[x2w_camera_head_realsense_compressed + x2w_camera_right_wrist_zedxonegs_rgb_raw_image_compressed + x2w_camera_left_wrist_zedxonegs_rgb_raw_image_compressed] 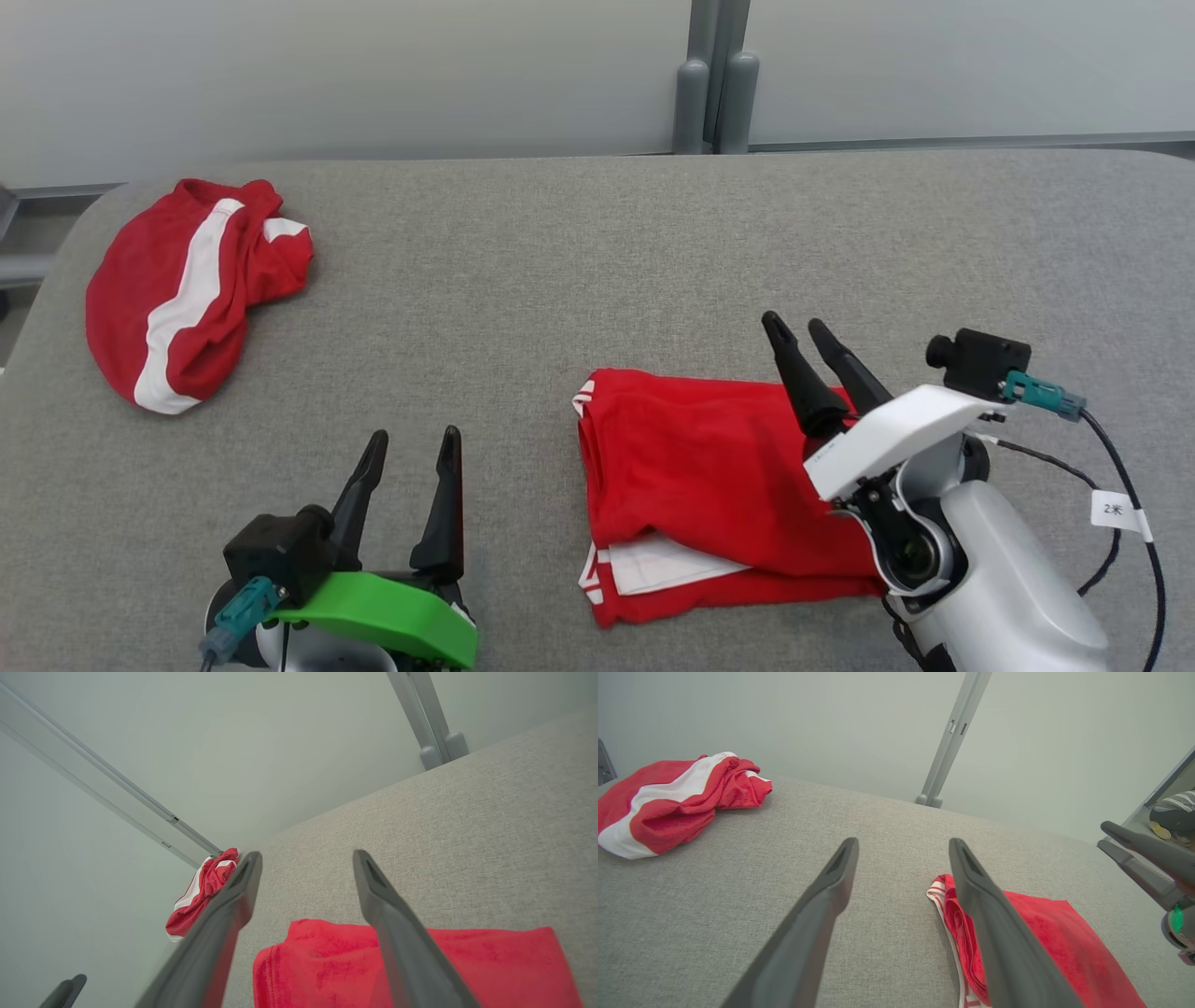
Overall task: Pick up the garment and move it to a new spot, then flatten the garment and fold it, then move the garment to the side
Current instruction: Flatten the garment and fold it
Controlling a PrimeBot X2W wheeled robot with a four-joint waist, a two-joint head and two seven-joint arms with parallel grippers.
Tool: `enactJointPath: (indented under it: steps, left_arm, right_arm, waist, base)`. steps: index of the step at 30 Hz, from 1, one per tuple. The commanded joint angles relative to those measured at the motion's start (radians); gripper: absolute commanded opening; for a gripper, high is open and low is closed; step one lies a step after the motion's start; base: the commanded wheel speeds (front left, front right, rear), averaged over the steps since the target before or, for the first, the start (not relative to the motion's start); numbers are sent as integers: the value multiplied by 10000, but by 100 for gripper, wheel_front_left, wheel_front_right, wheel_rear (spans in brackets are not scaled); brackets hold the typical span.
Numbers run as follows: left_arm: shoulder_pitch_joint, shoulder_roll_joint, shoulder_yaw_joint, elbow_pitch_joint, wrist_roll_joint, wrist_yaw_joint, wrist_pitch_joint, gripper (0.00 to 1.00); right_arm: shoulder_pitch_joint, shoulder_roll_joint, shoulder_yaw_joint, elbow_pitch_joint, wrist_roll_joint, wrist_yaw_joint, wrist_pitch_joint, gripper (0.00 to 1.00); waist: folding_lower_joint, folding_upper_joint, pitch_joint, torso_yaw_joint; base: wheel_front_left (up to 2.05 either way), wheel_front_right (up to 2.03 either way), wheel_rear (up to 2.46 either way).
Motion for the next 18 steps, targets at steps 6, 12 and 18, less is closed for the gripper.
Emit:
enactJointPath:
  steps: [6,12,18]
  left_arm:
    - [-54,-7,-66,5,-56,24,21,100]
    - [-111,-27,-95,95,-115,-47,-20,100]
    - [-218,-41,-111,145,-157,-55,-56,100]
  right_arm:
    - [893,74,-867,-974,-971,4,691,100]
    - [1442,96,-823,-1538,-1991,4,1087,59]
    - [1648,140,-214,-1181,-2425,4,999,0]
  waist:
    - [0,59,12,-101]
    - [0,59,58,19]
    - [0,59,100,533]
  base:
    - [0,0,0]
    - [0,0,0]
    - [0,0,0]
